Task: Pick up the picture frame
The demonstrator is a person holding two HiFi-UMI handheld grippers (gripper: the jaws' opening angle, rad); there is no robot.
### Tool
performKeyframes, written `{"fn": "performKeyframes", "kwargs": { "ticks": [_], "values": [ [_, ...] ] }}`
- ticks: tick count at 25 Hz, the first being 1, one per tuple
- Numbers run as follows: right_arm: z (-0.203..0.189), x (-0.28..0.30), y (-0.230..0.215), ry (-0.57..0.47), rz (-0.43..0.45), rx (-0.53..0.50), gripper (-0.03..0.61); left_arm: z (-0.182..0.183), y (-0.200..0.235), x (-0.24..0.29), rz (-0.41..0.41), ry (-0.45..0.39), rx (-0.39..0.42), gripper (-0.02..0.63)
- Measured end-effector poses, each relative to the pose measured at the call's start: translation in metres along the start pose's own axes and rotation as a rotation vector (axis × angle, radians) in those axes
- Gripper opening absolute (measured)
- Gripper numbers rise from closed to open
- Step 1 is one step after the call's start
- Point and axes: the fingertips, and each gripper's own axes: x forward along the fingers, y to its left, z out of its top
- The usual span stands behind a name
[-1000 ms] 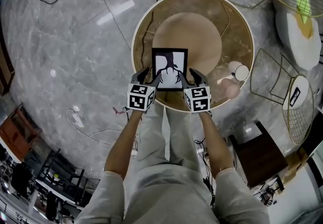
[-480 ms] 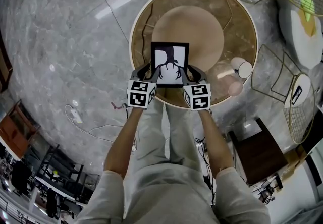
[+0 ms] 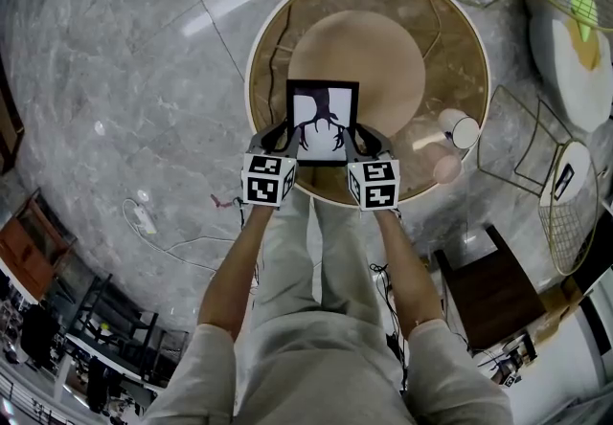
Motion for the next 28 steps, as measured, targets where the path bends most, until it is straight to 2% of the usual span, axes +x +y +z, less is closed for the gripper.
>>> {"fn": "performKeyframes", "kwargs": {
  "ticks": [11,19,28],
  "values": [
    [-0.001,-0.009,0.000,0.016,-0.041,0.049,0.081,-0.001,-0.005,-0.007,0.017,0.009,-0.039,0.084],
    [-0.002,-0.019,-0.003,0.002,-0.071,0.098,0.074,0.005,-0.014,-0.016,0.048,-0.028,-0.053,0.077],
    [0.016,-0.034,0.002,-0.053,-0.077,0.086,0.072,0.018,-0.017,-0.034,0.082,-0.079,-0.067,0.074]
  ]
}}
